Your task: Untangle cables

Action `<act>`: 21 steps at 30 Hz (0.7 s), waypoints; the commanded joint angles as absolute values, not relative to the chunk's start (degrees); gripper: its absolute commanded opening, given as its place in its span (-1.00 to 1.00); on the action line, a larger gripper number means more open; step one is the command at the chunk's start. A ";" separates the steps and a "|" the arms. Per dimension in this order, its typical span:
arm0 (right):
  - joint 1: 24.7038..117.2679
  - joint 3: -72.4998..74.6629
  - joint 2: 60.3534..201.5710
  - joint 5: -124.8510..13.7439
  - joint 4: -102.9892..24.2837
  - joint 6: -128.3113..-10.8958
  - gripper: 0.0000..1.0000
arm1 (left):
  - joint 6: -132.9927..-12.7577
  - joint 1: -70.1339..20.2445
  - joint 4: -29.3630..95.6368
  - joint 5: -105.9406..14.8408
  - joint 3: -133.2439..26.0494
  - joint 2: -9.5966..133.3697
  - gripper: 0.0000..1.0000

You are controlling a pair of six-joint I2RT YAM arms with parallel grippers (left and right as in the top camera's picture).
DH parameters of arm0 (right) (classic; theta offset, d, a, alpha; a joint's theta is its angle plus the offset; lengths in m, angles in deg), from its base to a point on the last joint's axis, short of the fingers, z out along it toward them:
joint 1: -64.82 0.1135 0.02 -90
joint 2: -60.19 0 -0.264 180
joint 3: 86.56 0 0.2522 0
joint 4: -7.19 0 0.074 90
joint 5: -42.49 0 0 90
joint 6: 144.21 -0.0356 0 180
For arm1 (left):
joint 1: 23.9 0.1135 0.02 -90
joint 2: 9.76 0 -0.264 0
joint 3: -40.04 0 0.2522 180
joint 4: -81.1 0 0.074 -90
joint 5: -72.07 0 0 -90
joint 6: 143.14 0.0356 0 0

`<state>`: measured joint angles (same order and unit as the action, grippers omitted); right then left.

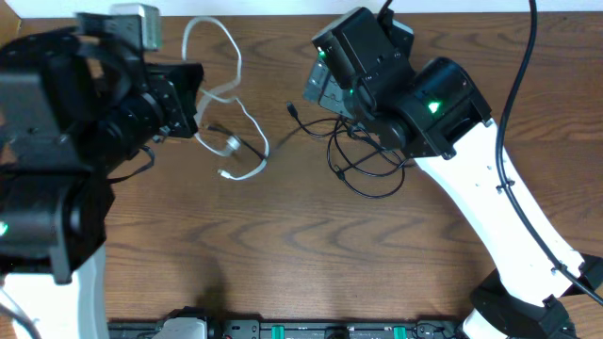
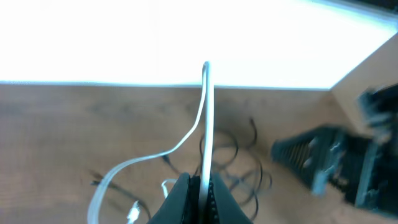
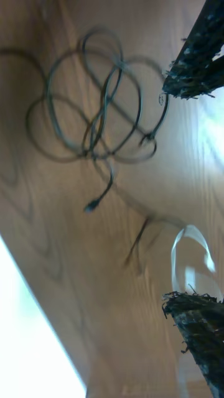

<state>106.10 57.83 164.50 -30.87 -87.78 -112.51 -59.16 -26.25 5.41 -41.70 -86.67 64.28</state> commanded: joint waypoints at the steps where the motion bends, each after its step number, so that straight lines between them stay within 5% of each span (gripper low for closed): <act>1: 105.90 56.52 164.48 -28.51 -89.94 -110.65 0.97 | -59.51 -26.20 7.09 -40.33 -91.13 63.86 -0.85; 17: 106.06 33.16 164.48 -29.05 -86.47 -110.72 0.99 | -73.80 -26.16 23.60 -28.13 -92.90 62.99 -0.85; 21: 106.06 29.44 164.48 -30.25 -84.83 -110.72 0.99 | -73.30 -26.16 23.75 -13.75 -92.90 63.10 -0.85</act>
<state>106.03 31.47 164.65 -30.10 -85.57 -111.39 -72.69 -26.27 23.49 -26.60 -92.04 63.62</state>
